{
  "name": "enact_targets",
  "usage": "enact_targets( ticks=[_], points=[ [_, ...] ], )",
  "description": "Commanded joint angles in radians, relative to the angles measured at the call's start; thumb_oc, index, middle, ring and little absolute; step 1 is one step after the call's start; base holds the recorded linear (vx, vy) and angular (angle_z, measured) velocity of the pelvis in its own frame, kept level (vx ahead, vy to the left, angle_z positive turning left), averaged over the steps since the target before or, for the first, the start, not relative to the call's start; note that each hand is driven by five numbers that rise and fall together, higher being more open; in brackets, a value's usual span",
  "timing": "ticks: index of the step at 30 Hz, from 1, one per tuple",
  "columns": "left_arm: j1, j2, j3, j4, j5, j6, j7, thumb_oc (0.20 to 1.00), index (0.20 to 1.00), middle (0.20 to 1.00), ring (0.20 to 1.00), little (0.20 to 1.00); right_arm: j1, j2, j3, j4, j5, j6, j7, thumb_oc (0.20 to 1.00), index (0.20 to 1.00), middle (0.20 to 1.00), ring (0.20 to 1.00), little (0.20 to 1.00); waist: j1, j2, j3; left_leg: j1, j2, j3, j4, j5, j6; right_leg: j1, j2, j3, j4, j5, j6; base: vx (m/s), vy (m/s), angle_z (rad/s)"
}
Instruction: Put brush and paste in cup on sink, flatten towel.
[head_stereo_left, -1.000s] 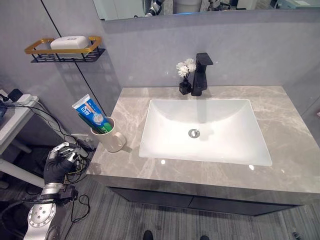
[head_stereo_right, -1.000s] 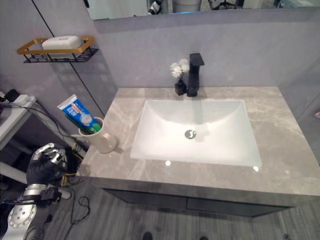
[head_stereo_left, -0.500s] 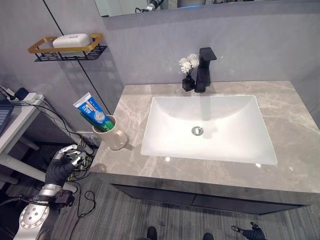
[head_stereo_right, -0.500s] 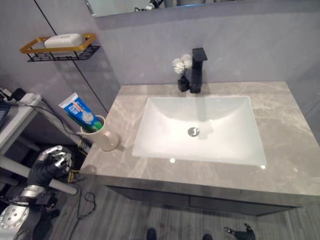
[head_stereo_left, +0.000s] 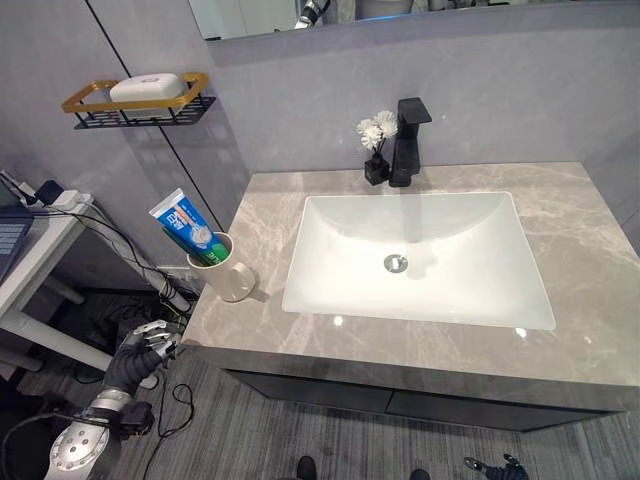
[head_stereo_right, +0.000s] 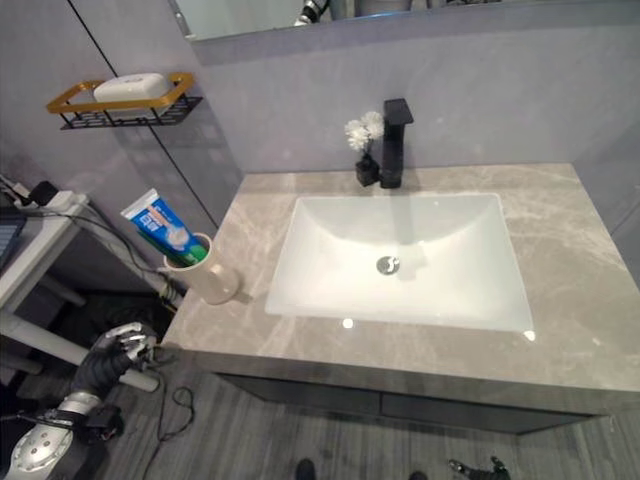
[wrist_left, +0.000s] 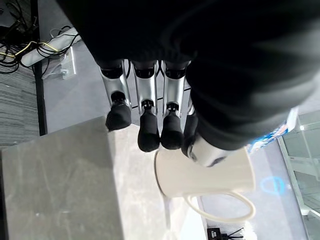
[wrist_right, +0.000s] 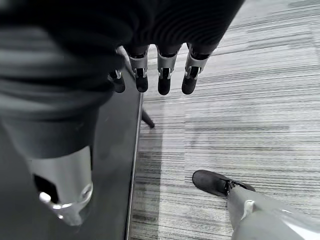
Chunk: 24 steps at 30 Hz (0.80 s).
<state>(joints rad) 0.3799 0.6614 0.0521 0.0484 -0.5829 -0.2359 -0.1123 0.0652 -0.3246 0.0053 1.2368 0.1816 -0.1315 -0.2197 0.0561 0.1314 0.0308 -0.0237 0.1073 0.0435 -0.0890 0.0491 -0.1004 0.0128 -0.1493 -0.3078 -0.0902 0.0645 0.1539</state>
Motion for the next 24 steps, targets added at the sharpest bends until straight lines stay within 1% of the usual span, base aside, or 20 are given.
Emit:
enact_targets(
  ticks=[1, 5, 8, 15, 24],
  points=[
    [-0.06, 0.035, 0.0, 0.013, 0.013, -0.03, 0.005, 0.2, 0.2, 0.2, 0.2, 0.2, -0.047, 0.018, 0.013, 0.004, 0.01, -0.005, -0.016, 1.0, 1.0, 1.0, 1.0, 1.0, -0.012, -0.043, 0.0, -0.085, 0.029, -0.012, 0.002, 0.07, -0.02, 0.017, -0.043, 0.073, 0.003, 0.018, 0.02, 0.0, 0.0, 0.0],
    [-0.087, 0.049, -0.017, 0.022, 0.021, -0.031, 0.003, 0.2, 0.2, 0.2, 0.2, 0.2, -0.053, 0.017, 0.036, 0.0, -0.01, -0.001, -0.012, 1.0, 1.0, 1.0, 1.0, 1.0, -0.019, -0.043, 0.002, -0.086, 0.03, -0.008, 0.002, 0.07, -0.021, 0.015, -0.044, 0.073, 0.003, 0.019, 0.021, 0.01, 0.0, 0.0],
    [-0.115, 0.06, -0.032, 0.024, 0.031, -0.033, 0.004, 0.2, 0.2, 0.2, 0.2, 0.2, -0.053, 0.017, 0.099, -0.039, -0.069, 0.001, 0.0, 1.0, 1.0, 1.0, 1.0, 1.0, -0.025, -0.047, 0.004, -0.087, 0.031, -0.005, 0.002, 0.068, -0.023, 0.014, -0.043, 0.074, 0.003, 0.021, 0.022, 0.01, -0.002, 0.0],
    [-0.136, 0.063, -0.042, 0.027, 0.04, -0.037, 0.012, 0.2, 0.2, 0.2, 0.2, 0.2, -0.045, 0.008, 0.167, -0.085, -0.144, 0.004, 0.015, 1.0, 1.0, 1.0, 1.0, 1.0, -0.033, -0.048, 0.012, -0.089, 0.029, -0.004, 0.002, 0.068, -0.022, 0.013, -0.042, 0.074, 0.003, 0.021, 0.021, 0.01, 0.001, -0.03],
    [-0.145, 0.046, -0.024, 0.028, 0.06, -0.042, 0.04, 0.2, 0.2, 0.2, 0.2, 0.2, -0.037, 0.005, 0.156, -0.083, -0.141, 0.004, 0.008, 1.0, 1.0, 1.0, 1.0, 1.0, -0.038, -0.05, 0.021, -0.098, 0.029, 0.007, 0.002, 0.066, -0.022, -0.005, -0.046, 0.081, 0.003, 0.022, 0.024, 0.01, 0.003, -0.03]
  ],
)
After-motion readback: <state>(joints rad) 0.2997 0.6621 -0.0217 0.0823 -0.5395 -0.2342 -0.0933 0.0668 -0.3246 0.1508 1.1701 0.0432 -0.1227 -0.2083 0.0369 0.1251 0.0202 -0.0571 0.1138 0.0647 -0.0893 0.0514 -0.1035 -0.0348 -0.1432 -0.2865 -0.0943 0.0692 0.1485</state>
